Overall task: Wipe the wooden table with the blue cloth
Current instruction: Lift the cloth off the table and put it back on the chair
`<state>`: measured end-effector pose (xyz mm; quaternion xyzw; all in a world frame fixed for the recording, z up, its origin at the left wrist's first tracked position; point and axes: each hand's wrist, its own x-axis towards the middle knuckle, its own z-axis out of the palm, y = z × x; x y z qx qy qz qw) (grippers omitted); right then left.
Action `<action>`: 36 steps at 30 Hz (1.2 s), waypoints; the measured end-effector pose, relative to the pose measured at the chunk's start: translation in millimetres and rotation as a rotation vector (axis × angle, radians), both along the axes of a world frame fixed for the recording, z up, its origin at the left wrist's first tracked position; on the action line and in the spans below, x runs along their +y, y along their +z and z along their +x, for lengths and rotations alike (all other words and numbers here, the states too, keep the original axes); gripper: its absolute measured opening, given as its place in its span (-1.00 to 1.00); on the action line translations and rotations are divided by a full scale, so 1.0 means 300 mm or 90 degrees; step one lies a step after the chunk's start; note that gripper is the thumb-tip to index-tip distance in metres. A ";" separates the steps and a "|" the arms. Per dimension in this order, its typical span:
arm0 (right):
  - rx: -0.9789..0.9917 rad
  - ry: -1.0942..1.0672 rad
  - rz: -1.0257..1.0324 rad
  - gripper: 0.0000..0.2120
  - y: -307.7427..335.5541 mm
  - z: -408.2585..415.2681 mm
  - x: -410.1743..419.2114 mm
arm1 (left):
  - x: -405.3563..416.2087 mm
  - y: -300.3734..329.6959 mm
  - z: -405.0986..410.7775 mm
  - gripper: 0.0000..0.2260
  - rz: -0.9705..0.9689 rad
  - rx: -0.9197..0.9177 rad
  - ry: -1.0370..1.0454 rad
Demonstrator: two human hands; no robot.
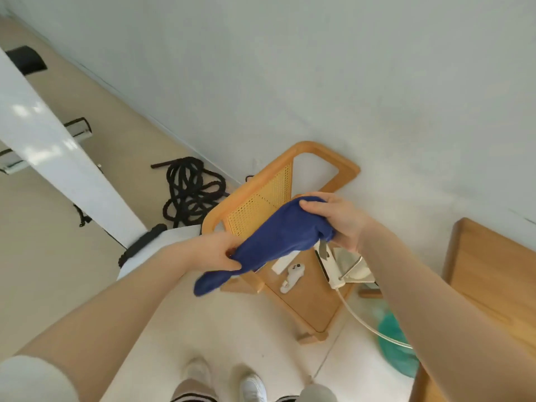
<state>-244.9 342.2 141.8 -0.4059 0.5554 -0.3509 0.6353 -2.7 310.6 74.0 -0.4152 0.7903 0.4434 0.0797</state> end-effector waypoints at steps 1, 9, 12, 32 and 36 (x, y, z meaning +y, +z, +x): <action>0.005 -0.029 0.004 -0.85 -0.007 0.016 -0.041 | -0.057 -0.007 0.025 -0.92 -0.002 0.006 -0.011; 0.117 -0.343 0.073 -0.86 -0.185 0.127 -0.371 | -0.634 -0.078 0.140 -0.78 0.224 0.088 0.121; 0.169 -0.395 0.103 -0.82 -0.268 0.186 -0.491 | -0.845 -0.116 0.148 -0.82 0.165 0.046 0.055; 0.221 -0.428 0.272 -0.44 -0.672 0.501 -0.787 | -0.959 -0.566 -0.025 -0.57 0.499 0.069 0.202; 0.388 -0.479 0.248 -0.56 -0.536 0.524 -0.627 | -0.918 -0.453 -0.025 -0.77 0.266 0.088 0.181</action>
